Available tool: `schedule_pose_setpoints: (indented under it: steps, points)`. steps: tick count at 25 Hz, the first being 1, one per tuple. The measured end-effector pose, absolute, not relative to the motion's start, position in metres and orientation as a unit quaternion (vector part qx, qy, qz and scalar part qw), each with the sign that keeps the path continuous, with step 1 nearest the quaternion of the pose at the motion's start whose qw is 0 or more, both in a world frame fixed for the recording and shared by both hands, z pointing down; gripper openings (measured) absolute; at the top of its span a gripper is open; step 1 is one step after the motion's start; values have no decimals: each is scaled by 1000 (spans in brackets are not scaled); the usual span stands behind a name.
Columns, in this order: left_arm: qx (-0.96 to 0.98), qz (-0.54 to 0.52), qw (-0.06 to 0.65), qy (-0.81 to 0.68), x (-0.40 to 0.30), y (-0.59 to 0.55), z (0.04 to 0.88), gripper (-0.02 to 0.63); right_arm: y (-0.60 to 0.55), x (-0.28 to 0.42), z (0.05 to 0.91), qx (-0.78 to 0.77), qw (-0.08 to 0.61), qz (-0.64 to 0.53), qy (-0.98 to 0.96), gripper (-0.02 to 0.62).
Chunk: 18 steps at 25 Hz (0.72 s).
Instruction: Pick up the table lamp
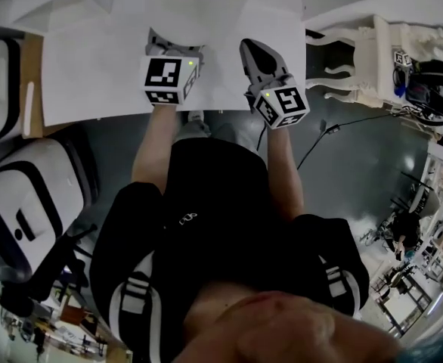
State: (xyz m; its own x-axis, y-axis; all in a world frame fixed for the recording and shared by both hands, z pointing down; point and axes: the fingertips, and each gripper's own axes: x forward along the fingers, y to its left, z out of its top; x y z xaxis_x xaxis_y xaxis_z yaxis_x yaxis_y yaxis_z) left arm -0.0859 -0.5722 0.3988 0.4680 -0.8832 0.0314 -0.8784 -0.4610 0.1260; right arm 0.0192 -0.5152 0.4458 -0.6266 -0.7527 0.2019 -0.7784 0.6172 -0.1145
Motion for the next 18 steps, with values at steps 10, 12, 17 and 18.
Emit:
schedule_pose_setpoints:
  steps: [10,12,17,18]
  points:
    - [833,-33,56,-549,-103,-530,349,166,-517,4,394,427,20,66,-902,18]
    - [830,-37,58,-554,-108,-520,347,167,-516,-1,390,428,20,64,-901,18]
    - [819,-39,65,-568,-114,-502,343,166,-522,-5,384,428,13,75,-900,18]
    - [818,-38,66,-570,-115,-500,344,167,-524,-6,384,427,10,77,-901,18]
